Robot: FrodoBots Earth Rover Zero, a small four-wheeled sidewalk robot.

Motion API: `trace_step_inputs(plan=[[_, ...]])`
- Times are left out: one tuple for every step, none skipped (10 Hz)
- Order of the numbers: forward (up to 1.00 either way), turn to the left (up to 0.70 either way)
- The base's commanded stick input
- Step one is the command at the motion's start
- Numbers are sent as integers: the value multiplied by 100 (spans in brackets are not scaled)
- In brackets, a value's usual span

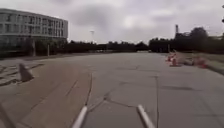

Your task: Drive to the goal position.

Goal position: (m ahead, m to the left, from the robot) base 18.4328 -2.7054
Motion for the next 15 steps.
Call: trace_step_inputs(plan=[[100,0],[100,0],[100,0],[100,0],[100,0],[100,0],[100,0],[100,0],[100,0],[100,0],[100,0],[100,0],[100,0],[100,0],[100,0]])
